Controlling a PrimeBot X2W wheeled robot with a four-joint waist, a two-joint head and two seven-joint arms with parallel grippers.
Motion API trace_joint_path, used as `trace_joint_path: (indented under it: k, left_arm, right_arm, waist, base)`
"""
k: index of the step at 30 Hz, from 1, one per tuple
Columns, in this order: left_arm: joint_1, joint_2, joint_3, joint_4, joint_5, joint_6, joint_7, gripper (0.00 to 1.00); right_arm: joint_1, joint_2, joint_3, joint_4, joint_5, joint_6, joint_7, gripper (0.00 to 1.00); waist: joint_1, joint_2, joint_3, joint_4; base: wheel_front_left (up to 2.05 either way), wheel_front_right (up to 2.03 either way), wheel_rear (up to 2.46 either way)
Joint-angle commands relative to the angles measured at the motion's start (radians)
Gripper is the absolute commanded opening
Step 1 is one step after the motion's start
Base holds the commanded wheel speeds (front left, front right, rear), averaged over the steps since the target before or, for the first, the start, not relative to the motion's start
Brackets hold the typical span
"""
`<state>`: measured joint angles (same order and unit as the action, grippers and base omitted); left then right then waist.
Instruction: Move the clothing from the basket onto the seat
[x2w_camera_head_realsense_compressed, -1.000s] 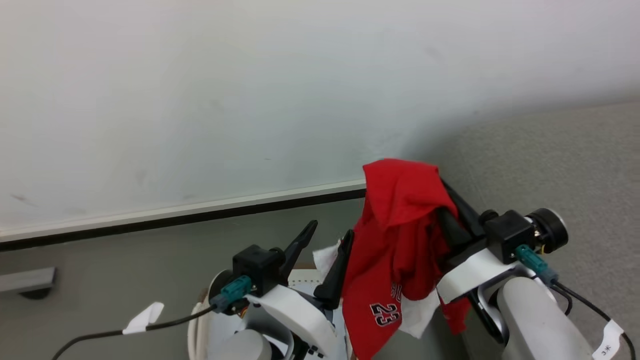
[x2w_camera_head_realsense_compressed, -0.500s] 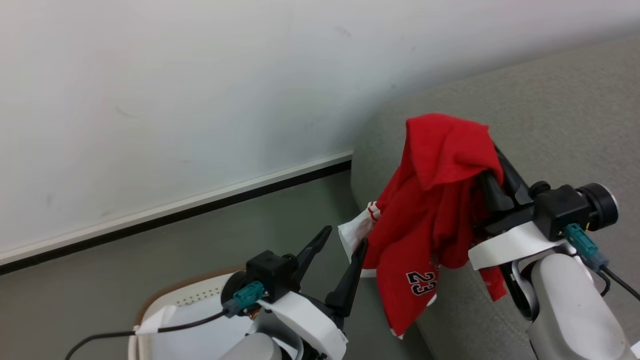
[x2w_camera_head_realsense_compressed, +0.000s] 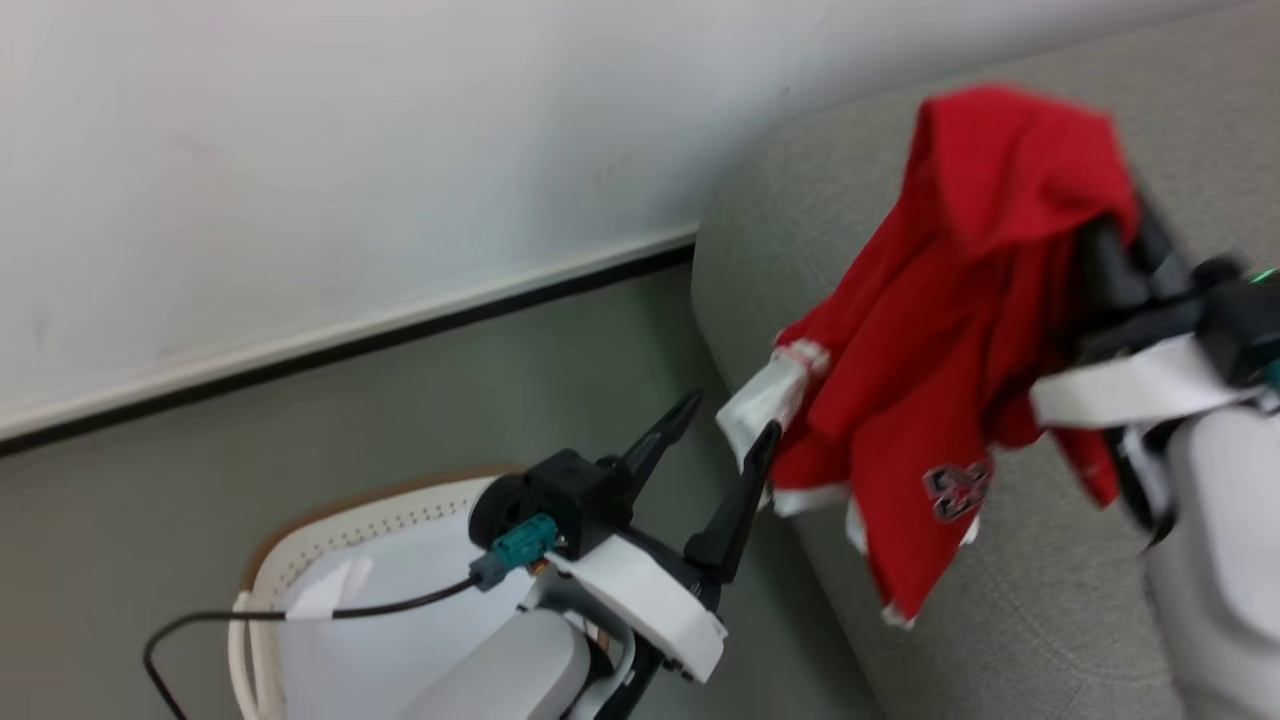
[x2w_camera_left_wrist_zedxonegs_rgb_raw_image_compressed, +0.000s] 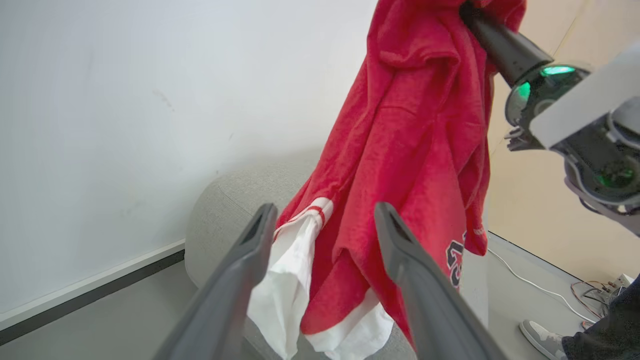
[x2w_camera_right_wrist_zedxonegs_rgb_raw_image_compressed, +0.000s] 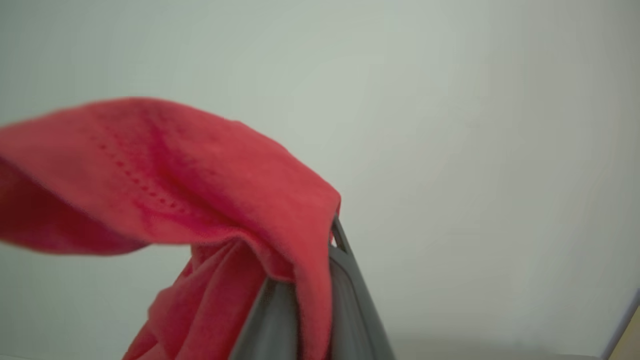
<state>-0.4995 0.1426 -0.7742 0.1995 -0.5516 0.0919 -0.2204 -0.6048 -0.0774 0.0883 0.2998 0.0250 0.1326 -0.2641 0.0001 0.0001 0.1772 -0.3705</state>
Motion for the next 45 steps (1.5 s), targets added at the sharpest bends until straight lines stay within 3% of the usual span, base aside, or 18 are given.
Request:
trace_joint_path:
  k: [1, 11, 16, 22, 25, 33, 34, 36, 37, 38, 45]
  left_arm:
    - [-0.034, 0.003, 0.000, -0.001, 0.022, -0.007, 0.002, 1.00]
    - [-0.151, 0.001, 0.019, 0.014, 0.046, -0.027, -0.015, 1.00]
    - [-0.177, 0.000, 0.030, 0.016, 0.059, -0.027, -0.025, 1.00]
    - [-0.196, 0.009, 0.043, -0.004, 0.070, -0.016, -0.031, 1.00]
    - [-0.205, 0.012, 0.041, -0.014, 0.079, -0.014, -0.027, 1.00]
    - [-0.178, 0.029, 0.047, -0.007, 0.062, -0.003, -0.026, 1.00]
    - [-0.172, 0.034, 0.050, -0.006, 0.059, -0.004, -0.027, 1.00]
    - [-0.159, 0.044, 0.059, -0.003, 0.056, 0.003, -0.030, 1.00]
    - [-0.152, 0.048, 0.063, -0.002, 0.054, 0.004, -0.032, 1.00]
    - [-0.144, 0.051, 0.067, 0.000, 0.051, 0.006, -0.034, 1.00]
    - [-0.068, 0.070, 0.117, 0.024, 0.021, 0.017, -0.043, 1.00]
  right_arm:
    - [-0.067, -0.028, -0.034, -0.009, -0.006, -0.004, 0.000, 0.00]
    - [-0.488, -0.199, -0.259, 0.135, 0.024, -0.004, 0.046, 0.00]
    - [-0.706, -0.318, -0.401, 0.235, -0.063, -0.004, 0.057, 0.00]
    - [-0.776, -0.383, -0.553, 0.362, -0.245, -0.003, 0.074, 0.00]
    - [-0.734, -0.379, -0.665, 0.428, -0.341, -0.003, 0.076, 0.00]
    - [-0.590, -0.229, -0.930, 0.571, -0.533, -0.003, 0.034, 0.00]
    - [-0.581, -0.213, -0.942, 0.584, -0.550, -0.003, 0.027, 0.03]
    - [-0.567, -0.193, -0.956, 0.594, -0.594, -0.003, 0.012, 0.37]
    - [-0.557, -0.186, -0.959, 0.596, -0.608, -0.003, 0.006, 0.77]
    - [-0.548, -0.174, -0.957, 0.606, -0.621, -0.003, 0.005, 1.00]
    - [-0.449, -0.099, -0.868, 0.587, -0.606, -0.003, -0.001, 1.00]
  waist:
    - [-0.0001, -0.0001, 0.080, 0.052]
    - [-0.0001, -0.0001, 0.260, 0.194]
    - [-0.0001, -0.0001, 0.315, 0.261]
    - [-0.0001, -0.0001, 0.382, 0.310]
    - [-0.0001, -0.0001, 0.424, 0.324]
    - [-0.0001, -0.0001, 0.474, 0.329]
    - [-0.0001, -0.0001, 0.470, 0.327]
    - [-0.0001, -0.0001, 0.454, 0.320]
    - [-0.0001, -0.0001, 0.444, 0.316]
    - [-0.0001, -0.0001, 0.431, 0.311]
    - [-0.0001, -0.0001, 0.308, 0.271]
  base:
    - [0.00, 0.00, 0.00]
    - [0.00, 0.00, 0.00]
    - [0.00, 0.00, 0.00]
    - [0.00, 0.00, 0.00]
    - [0.00, 0.00, 0.00]
    - [0.00, 0.00, 0.00]
    - [0.00, 0.00, 0.00]
    - [0.00, 0.00, 0.00]
    - [0.00, 0.00, 0.00]
    - [0.00, 0.00, 0.00]
    - [0.00, 0.00, 0.00]
